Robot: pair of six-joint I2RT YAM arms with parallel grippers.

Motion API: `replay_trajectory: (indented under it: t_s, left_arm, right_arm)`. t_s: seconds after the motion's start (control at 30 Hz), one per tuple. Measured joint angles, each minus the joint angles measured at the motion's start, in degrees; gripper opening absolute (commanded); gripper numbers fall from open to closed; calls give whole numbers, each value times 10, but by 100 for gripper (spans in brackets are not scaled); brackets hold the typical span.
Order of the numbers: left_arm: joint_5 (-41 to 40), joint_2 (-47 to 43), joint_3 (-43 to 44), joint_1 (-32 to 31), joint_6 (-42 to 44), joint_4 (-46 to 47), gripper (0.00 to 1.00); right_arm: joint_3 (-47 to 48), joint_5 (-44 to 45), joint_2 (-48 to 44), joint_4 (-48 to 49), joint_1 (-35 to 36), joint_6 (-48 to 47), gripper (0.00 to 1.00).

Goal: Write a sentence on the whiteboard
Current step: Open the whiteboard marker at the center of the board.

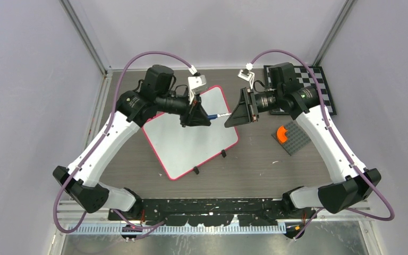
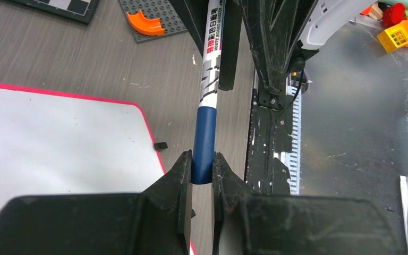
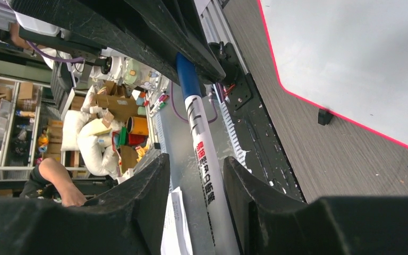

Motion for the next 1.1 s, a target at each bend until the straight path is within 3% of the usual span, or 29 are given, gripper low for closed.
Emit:
replay_trajectory:
  t_s: [0.17,0.43,0.53,0.67,0.8,0.87,0.97,1.1]
  left_arm:
    - [14,8,14,2,18,-19,0]
    - [35,20,39,1,72,-61,0]
    - [38,21,39,1,82,-66,0]
    - [43,22,39,1,91,-69,0]
    - [53,29,44,1,95,-78,0]
    - [59,31,49,2,96,-84,0]
    - [60,31,52,1,97,-89,0]
    - [52,31,53,1,101,-89,18]
  right_arm:
    - [0,0,-1,-25,3,-29,40]
    - [7,-8,-1,-90,16,-87,52]
    - [13,-16,-1,-104,17,-99,51]
    - [16,-26,-1,-112,18,-108,44]
    - [16,-28,-1,-114,18,-113,12]
    - [16,-23,-1,-116,17,-113,1]
    - [16,-22,-1,-120,18,-117,0]
    - [16,-19,-1,-125,18,-128,0]
